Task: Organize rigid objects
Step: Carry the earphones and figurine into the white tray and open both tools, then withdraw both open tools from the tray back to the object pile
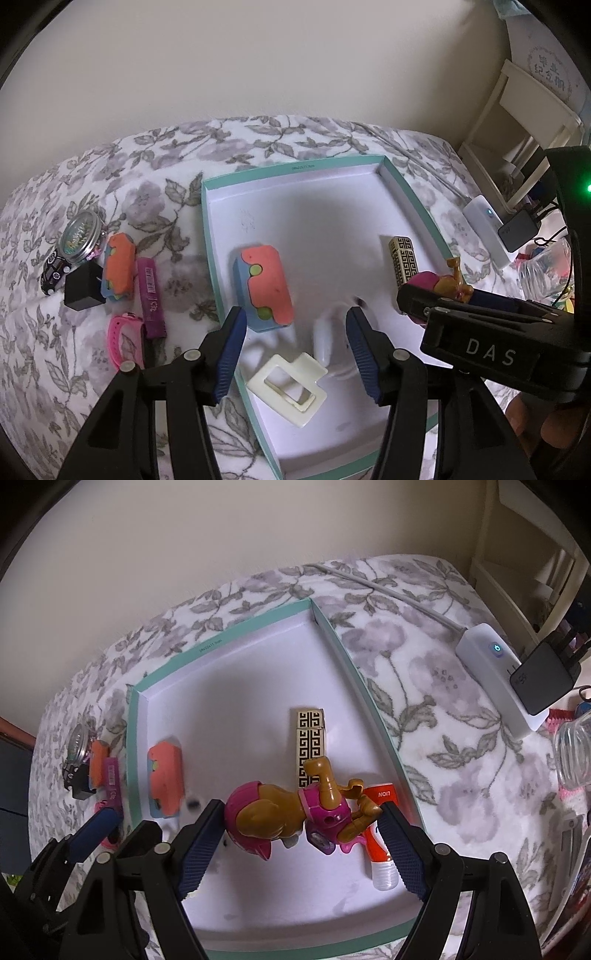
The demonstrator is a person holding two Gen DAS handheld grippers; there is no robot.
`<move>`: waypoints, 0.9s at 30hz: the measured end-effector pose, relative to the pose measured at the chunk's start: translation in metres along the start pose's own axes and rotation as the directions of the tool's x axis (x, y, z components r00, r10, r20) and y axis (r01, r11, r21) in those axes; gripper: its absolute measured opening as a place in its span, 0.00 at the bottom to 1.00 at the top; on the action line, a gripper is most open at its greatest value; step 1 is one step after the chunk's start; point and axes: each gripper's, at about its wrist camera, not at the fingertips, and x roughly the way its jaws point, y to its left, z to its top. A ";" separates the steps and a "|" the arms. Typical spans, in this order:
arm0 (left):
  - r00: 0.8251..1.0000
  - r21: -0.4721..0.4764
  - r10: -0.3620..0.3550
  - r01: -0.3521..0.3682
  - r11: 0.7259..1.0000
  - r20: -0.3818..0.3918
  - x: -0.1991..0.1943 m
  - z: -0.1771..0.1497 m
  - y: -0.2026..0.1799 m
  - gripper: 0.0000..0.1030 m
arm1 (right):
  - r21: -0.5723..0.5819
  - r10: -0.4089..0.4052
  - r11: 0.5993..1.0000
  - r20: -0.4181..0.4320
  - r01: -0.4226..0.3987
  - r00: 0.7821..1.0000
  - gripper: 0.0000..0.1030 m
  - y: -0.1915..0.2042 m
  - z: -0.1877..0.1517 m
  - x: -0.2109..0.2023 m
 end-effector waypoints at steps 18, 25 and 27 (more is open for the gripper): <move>0.999 -0.006 0.046 -0.046 0.999 0.018 -0.009 0.005 0.009 0.57 | -0.012 0.007 1.000 0.031 -0.006 0.999 0.84 0.005 0.002 -0.011; 0.998 -0.019 0.055 -0.055 0.998 0.004 -0.007 0.005 0.015 0.57 | -0.015 0.018 1.000 0.045 -0.018 0.999 0.85 0.005 0.003 -0.014; 0.998 -0.036 0.061 -0.061 0.998 -0.002 -0.007 0.006 0.020 0.57 | -0.014 0.019 1.000 0.045 -0.019 0.999 0.85 0.005 0.003 -0.014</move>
